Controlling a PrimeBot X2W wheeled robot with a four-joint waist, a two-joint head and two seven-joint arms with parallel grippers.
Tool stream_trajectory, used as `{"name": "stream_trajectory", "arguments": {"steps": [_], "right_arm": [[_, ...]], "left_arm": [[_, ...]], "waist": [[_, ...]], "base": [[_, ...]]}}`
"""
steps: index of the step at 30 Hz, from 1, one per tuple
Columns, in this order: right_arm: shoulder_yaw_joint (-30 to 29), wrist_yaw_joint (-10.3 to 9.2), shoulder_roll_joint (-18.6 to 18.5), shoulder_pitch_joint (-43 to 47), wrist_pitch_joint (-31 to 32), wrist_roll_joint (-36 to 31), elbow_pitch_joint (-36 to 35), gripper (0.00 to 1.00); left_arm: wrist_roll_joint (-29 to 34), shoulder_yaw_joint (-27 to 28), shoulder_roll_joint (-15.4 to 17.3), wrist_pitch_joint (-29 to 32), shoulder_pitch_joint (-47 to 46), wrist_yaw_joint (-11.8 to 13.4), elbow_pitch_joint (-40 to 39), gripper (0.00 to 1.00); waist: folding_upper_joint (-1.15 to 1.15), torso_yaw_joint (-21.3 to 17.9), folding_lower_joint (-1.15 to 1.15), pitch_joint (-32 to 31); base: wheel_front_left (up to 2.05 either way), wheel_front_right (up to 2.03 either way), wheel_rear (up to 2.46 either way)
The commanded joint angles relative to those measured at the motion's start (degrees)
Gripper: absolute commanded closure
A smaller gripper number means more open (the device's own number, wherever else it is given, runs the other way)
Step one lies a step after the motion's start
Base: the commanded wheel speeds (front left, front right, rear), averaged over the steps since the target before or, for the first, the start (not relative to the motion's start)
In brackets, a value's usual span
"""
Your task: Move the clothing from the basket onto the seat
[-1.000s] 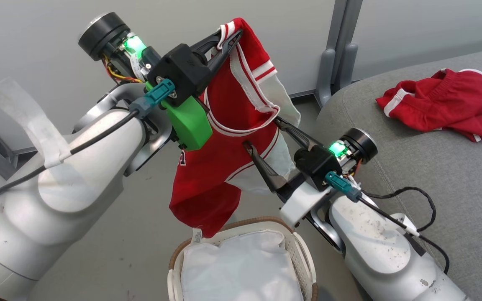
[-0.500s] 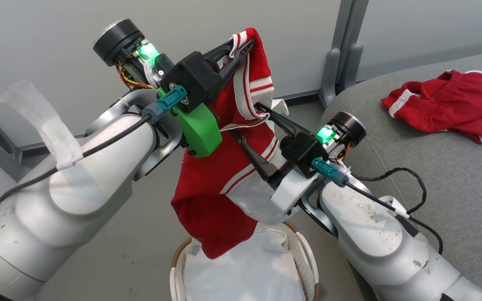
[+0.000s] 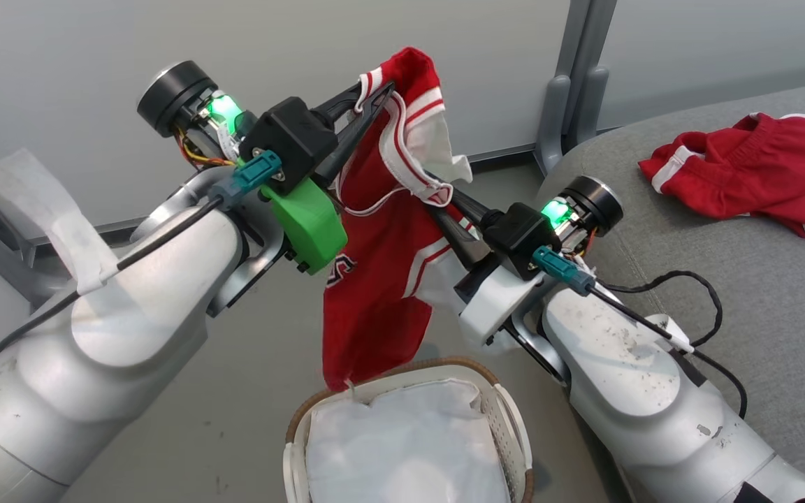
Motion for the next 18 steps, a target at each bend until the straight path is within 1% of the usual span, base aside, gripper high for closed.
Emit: {"name": "stream_trajectory", "arguments": {"steps": [1,2,3,4,5,6,7,8,9,13,18], "right_arm": [[-0.9,-0.08,-0.2,-0.2,-0.1,-0.6,-0.5,1.00],[-1.4,-0.08,-0.2,-0.1,-0.1,-0.7,-0.6,1.00],[-2.0,-0.08,-0.2,0.0,-0.1,-1.0,-0.8,1.00],[-2.5,-0.08,-0.2,0.1,-0.1,-1.2,-0.9,1.00],[-3.0,-0.08,-0.1,0.2,-0.1,-1.3,-1.1,1.00],[-3.5,-0.08,-0.2,0.2,-0.1,-1.5,-1.1,1.00],[-4.0,-0.08,-0.2,0.3,-0.1,-1.8,-1.1,1.00],[-4.5,-0.08,-0.2,0.4,-0.1,-1.8,-1.1,1.00],[-5.0,-0.08,-0.2,0.5,-0.1,-2.1,-1.1,1.00],[-6.9,-0.08,-0.2,1.0,-0.1,-3.0,-0.9,1.00],[-8.9,-0.08,-0.2,2.1,-0.1,-4.3,-0.4,1.00]], "left_arm": [[-0.7,0.5,0.4,-0.6,1.4,0.5,0.4,1.00],[-1.1,0.7,0.4,-0.9,2.0,0.6,0.6,1.00],[-1.6,0.8,0.5,-1.3,2.7,0.8,0.8,0.77],[-2.1,0.9,0.5,-1.7,3.4,1.0,0.9,0.70],[-2.5,1.0,0.6,-2.2,4.1,1.2,1.1,0.58],[-2.9,1.0,0.5,-2.5,4.8,1.3,1.3,0.53],[-3.3,1.0,0.4,-3.1,5.8,1.6,1.5,0.20],[-3.7,1.1,0.2,-3.6,6.7,1.8,1.7,0.04],[-4.1,1.1,0.0,-4.2,7.8,2.1,2.0,0.00],[-7.2,2.3,-1.1,-6.9,12.5,3.3,2.7,0.00],[-8.8,3.1,-2.2,-9.2,18.1,4.8,3.6,0.00]], "waist": [[0.64,0.0,0.00,0.1],[0.64,0.0,0.00,0.2],[0.64,0.1,0.00,0.3],[0.64,0.1,0.00,0.3],[0.64,0.2,0.00,0.4],[0.64,0.2,0.00,0.5],[0.64,0.3,0.00,0.5],[0.64,0.3,0.00,0.6],[0.64,0.4,0.00,0.7],[0.64,0.6,0.00,1.0],[0.64,0.8,0.00,1.4]], "base": [[0.00,0.00,0.00],[0.00,0.00,0.00],[0.00,0.00,0.00],[0.00,0.00,0.00],[0.00,0.00,0.00],[0.00,0.00,0.00],[0.00,0.00,0.00],[0.00,0.00,0.00],[0.00,0.00,0.00],[0.00,0.00,0.00],[0.00,0.00,0.00]]}}
